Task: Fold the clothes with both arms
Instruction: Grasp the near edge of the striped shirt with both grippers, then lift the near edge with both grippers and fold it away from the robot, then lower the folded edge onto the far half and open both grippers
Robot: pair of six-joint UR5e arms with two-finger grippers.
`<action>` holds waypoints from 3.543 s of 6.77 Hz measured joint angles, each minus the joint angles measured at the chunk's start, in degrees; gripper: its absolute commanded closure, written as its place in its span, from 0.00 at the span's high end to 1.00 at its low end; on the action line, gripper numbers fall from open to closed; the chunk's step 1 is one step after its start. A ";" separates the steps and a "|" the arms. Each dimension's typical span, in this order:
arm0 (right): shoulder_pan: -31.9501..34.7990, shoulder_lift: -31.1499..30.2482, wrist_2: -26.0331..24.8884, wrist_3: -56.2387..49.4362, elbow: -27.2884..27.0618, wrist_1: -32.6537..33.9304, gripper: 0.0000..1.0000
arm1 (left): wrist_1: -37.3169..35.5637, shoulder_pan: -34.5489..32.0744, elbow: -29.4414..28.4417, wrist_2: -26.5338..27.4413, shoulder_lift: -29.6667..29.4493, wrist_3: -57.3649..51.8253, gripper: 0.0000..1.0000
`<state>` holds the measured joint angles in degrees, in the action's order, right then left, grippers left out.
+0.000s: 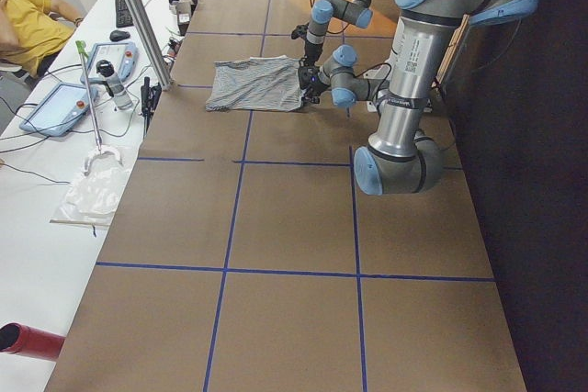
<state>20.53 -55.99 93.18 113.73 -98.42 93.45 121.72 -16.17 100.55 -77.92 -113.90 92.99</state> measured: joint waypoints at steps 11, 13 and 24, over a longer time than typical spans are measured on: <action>-4.60 0.16 -2.09 4.70 -32.28 20.78 0.00 | -35.06 -0.54 35.86 -12.82 0.02 -6.14 0.00; -5.07 0.63 -2.78 4.69 -31.96 22.69 0.00 | -38.35 -1.57 35.20 -14.34 -1.33 -6.83 0.00; 7.65 5.62 -6.44 -3.92 7.91 -7.28 0.00 | -13.64 -13.96 -7.10 -13.31 -11.85 -16.88 0.00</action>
<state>28.18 -50.38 86.74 109.81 -90.51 86.17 108.08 -30.13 93.45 -91.22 -125.75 76.11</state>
